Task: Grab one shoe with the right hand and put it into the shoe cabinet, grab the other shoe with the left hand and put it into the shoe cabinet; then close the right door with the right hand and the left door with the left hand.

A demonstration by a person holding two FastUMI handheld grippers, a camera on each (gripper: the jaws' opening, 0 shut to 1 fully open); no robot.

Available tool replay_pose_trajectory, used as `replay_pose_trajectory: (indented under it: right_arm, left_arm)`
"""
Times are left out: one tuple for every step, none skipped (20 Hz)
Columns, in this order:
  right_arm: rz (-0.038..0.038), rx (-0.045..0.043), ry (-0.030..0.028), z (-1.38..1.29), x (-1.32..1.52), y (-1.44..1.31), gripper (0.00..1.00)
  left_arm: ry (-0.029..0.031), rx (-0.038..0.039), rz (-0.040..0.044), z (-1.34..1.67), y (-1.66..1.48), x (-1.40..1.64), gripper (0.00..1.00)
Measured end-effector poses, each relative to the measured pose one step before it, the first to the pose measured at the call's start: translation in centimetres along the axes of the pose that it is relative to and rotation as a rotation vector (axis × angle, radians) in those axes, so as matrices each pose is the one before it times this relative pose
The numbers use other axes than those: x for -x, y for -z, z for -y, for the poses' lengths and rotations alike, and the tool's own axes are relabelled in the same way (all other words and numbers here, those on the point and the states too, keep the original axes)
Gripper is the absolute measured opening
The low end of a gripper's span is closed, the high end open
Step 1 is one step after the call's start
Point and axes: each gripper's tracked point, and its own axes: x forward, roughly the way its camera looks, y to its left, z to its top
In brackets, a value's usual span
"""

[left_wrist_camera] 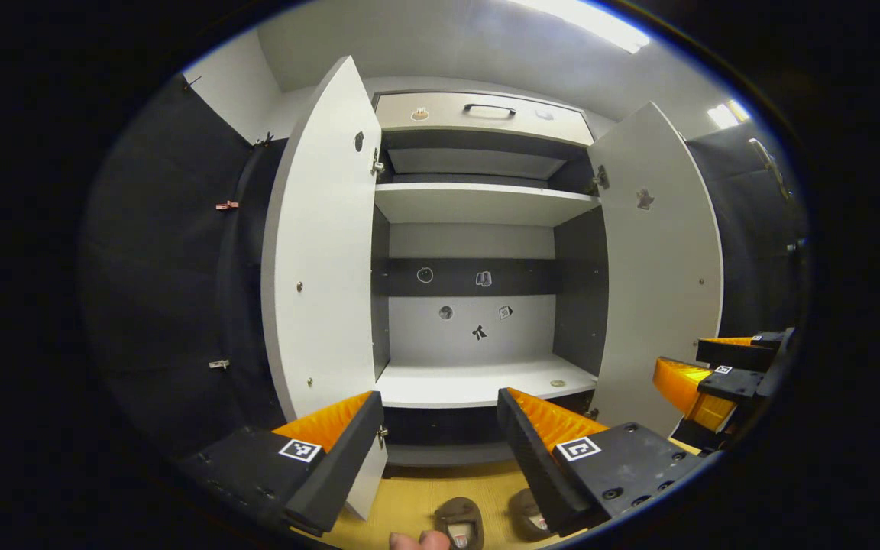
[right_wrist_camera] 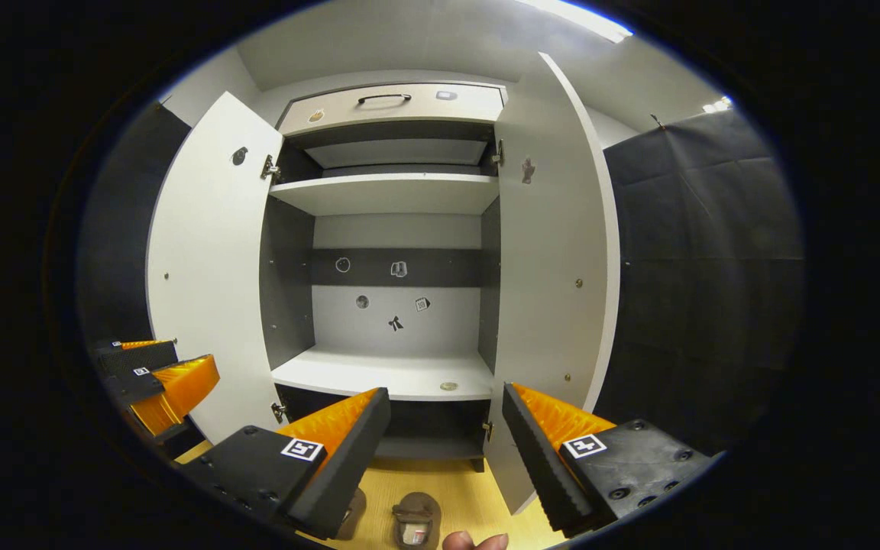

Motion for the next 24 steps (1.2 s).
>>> replay_pose_trajectory:
  right_arm:
    - [0.00353,0.00407,0.00069,-0.087,0.118,-0.066,0.98]
    - [0.00246,0.00303,0.00194,-0.062,0.054,-0.072,0.98]
    - [0.00048,0.00148,0.00109,-0.046,0.020,0.053,0.98]
    - [-0.00053,-0.00005,-0.00102,-0.040,0.092,-0.039,0.98]
    - [0.00016,0.00004,-0.00419,-0.162,0.028,0.005,0.98]
    - [-0.00527,0.00190,-0.00712,-0.231,0.031,0.283,0.98]
    - [-0.01796,0.00385,-0.01213,-0.374,0.076,0.671,0.98]
    - [-0.02960,0.00211,-0.01360,-0.459,0.106,1.105,0.97]
    - [-0.03526,0.00013,-0.01805,-0.510,0.023,1.288,0.97]
    - [-0.03789,-0.00063,-0.01796,-0.463,-0.116,1.552,0.98]
    - [-0.04234,-0.00405,-0.02062,-0.487,-0.065,1.719,0.98]
    - [-0.04873,-0.00526,-0.01973,-0.552,-0.149,1.999,0.98]
    - [-0.04893,-0.00371,-0.01916,-0.498,-0.153,2.004,0.98]
    - [-0.04660,-0.00006,-0.01870,-0.486,-0.287,2.063,0.98]
    - [-0.04118,-0.00132,-0.01538,-0.431,-0.298,1.902,0.98]
    - [-0.03960,-0.00812,-0.01703,-0.433,-0.390,1.890,0.98]
    - [-0.03706,-0.01228,-0.01558,-0.441,-0.442,1.749,0.98]
    - [-0.03932,-0.01367,-0.01421,-0.414,-0.592,1.842,0.98]
    - [-0.04013,-0.01248,-0.01423,-0.339,-0.662,1.773,0.98]
    - [-0.03762,-0.01236,-0.01089,-0.226,-0.746,1.884,0.98]
    - [-0.03568,-0.01236,-0.00765,0.003,-0.761,1.614,0.99]
    - [-0.03345,-0.01475,-0.00534,-0.126,-0.894,1.609,0.99]
    - [-0.03009,-0.01148,0.00098,0.150,-0.971,1.338,0.99]
    - [-0.02839,-0.01003,0.00239,0.240,-0.981,1.369,0.99]
  left_arm:
    - [-0.00331,-0.00298,0.00240,-0.361,-0.008,0.017,0.96]
    - [-0.00216,-0.00344,0.00380,-0.250,-0.057,0.013,0.96]
    - [0.00074,-0.00073,0.00160,-0.017,0.086,0.043,0.96]
    - [0.00081,0.00201,0.00259,-0.079,-0.026,0.094,0.96]
    - [0.00051,0.00080,0.00294,-0.015,-0.018,0.096,0.96]
    - [-0.00253,-0.00286,0.00351,-0.048,-0.062,0.034,0.96]
    - [-0.00456,-0.00491,-0.00076,-0.148,0.150,0.097,0.96]
    - [-0.00351,-0.00455,-0.00044,-0.052,0.083,0.111,0.96]
    - [-0.00218,-0.00074,0.00204,-0.133,0.093,0.056,0.96]
    - [-0.00090,0.00069,0.00350,-0.092,0.028,0.206,0.96]
    - [-0.00272,-0.00145,0.00250,-0.217,0.154,0.211,0.96]
    - [-0.00449,-0.00408,0.00110,-0.123,0.130,0.125,0.96]
    - [-0.00521,-0.00507,-0.00096,-0.220,0.278,0.197,0.96]
    - [-0.00559,-0.00386,-0.00021,-0.233,0.144,0.239,0.96]
    - [-0.00350,-0.00357,0.00073,-0.143,0.306,0.199,0.96]
    - [-0.00308,-0.00399,0.00118,-0.140,0.174,0.212,0.96]
    - [0.00183,-0.00230,0.00040,0.009,0.288,0.191,0.96]
    - [0.00127,0.00112,0.00003,-0.079,0.170,0.157,0.96]
    - [-0.00179,0.00390,0.00049,-0.152,0.248,0.242,0.96]
    - [-0.00245,0.00679,0.00085,-0.124,0.128,0.156,0.96]
    - [-0.00169,0.00554,-0.00098,-0.169,0.252,0.197,0.96]
    - [-0.00505,0.00205,-0.00085,-0.136,0.140,0.089,0.96]
    - [-0.00529,-0.00123,-0.00269,-0.286,0.290,0.099,0.96]
    - [-0.00675,-0.00320,-0.00430,-0.220,0.211,0.078,0.96]
